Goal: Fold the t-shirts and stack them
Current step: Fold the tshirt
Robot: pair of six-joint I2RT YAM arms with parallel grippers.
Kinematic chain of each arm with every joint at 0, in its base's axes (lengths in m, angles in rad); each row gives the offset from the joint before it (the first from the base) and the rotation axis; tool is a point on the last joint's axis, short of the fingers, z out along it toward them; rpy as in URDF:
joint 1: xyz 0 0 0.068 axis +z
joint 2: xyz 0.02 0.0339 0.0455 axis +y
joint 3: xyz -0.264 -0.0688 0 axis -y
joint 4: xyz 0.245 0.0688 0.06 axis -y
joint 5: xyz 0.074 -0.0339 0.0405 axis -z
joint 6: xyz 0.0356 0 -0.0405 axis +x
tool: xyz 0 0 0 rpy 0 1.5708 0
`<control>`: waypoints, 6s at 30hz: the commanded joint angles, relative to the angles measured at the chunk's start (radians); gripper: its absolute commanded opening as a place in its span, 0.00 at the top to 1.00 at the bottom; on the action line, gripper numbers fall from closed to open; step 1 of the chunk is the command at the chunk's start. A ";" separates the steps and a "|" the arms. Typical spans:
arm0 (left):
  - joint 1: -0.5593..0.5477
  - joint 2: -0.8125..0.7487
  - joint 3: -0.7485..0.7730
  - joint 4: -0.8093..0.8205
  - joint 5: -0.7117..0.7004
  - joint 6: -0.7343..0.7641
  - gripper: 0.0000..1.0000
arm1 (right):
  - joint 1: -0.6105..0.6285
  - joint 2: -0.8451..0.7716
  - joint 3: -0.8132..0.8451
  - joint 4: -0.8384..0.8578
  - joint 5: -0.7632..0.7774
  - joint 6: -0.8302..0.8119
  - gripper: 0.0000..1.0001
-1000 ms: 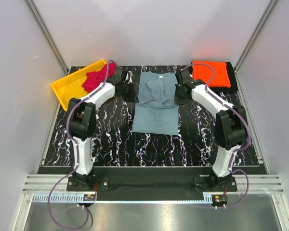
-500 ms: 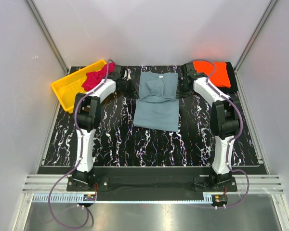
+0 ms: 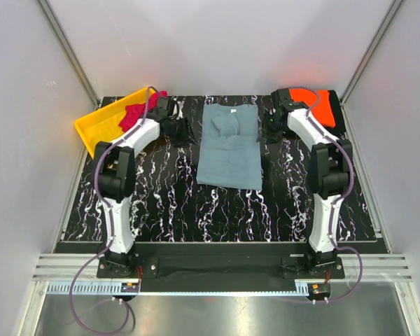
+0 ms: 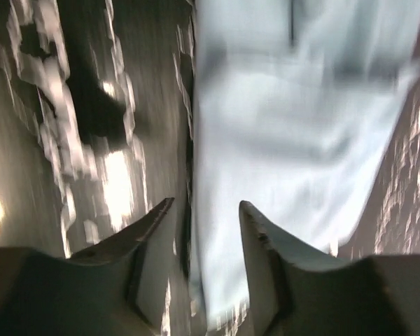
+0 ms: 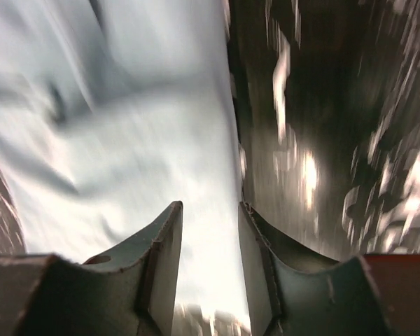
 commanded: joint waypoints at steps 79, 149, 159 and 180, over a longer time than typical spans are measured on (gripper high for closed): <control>-0.244 -0.448 -0.891 0.372 -0.051 -0.246 0.62 | 0.007 -0.622 -1.119 0.307 -0.152 0.366 0.56; -0.026 0.365 0.588 0.177 0.037 -0.109 1.00 | -0.138 0.162 0.312 0.086 -0.309 0.009 0.94; 0.023 0.471 0.676 0.412 0.118 -0.129 0.59 | -0.174 0.334 0.555 0.035 -0.300 0.006 0.53; -0.089 0.081 0.022 0.240 0.057 0.116 0.59 | -0.171 -0.042 -0.218 0.107 -0.525 -0.206 0.34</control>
